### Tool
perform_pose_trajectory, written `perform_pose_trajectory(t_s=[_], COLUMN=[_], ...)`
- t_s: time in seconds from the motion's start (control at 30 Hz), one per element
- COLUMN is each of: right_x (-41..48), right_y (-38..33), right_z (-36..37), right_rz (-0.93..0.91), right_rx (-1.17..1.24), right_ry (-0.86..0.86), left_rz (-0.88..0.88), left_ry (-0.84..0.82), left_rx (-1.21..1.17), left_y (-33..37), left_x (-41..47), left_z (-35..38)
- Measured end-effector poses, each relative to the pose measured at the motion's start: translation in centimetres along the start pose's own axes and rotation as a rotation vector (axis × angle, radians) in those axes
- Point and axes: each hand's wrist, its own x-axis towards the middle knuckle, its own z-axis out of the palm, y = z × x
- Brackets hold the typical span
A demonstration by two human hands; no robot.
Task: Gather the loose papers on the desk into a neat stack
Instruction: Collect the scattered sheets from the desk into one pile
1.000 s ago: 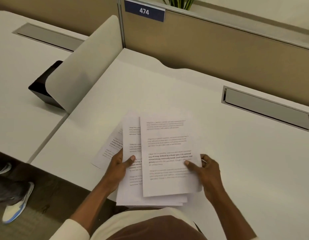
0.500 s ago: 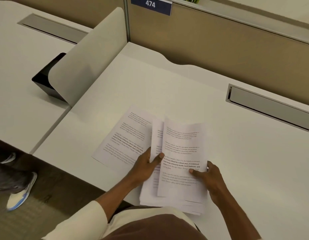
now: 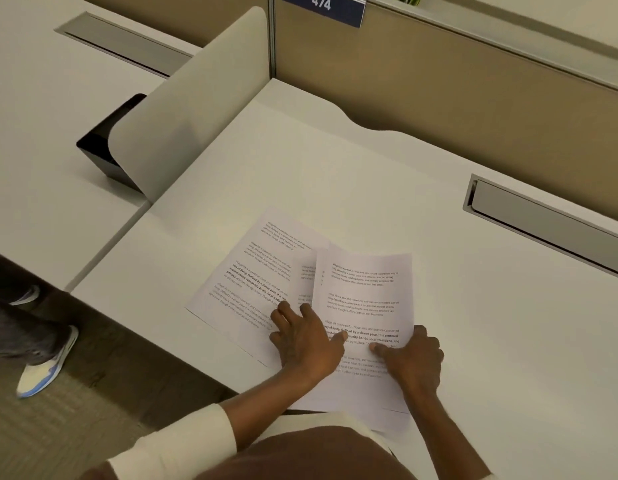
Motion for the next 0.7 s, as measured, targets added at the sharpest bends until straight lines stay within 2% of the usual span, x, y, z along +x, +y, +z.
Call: perform_pose_trajectory(t_s=[0.4,0.53,0.7], right_x=[-0.8,-0.7,-0.9], right_y=[-2.0,-1.9,-2.3], right_z=[0.2,0.2,0.9], right_rz=[0.044,0.054,0.043], right_rx=[0.089,0.213,0.328], right_ry=[-0.029,-0.048,-0.056], left_rz=[-0.077,-0.016,0.054], left_ry=[-0.003,0.119,0.202], left_rx=[-0.085,-0.107,-0.385], left_y=[0.4,0.4,-0.2], left_x=[1.6,1.3,1.4], left_z=[-1.7,-2.1,-3.3])
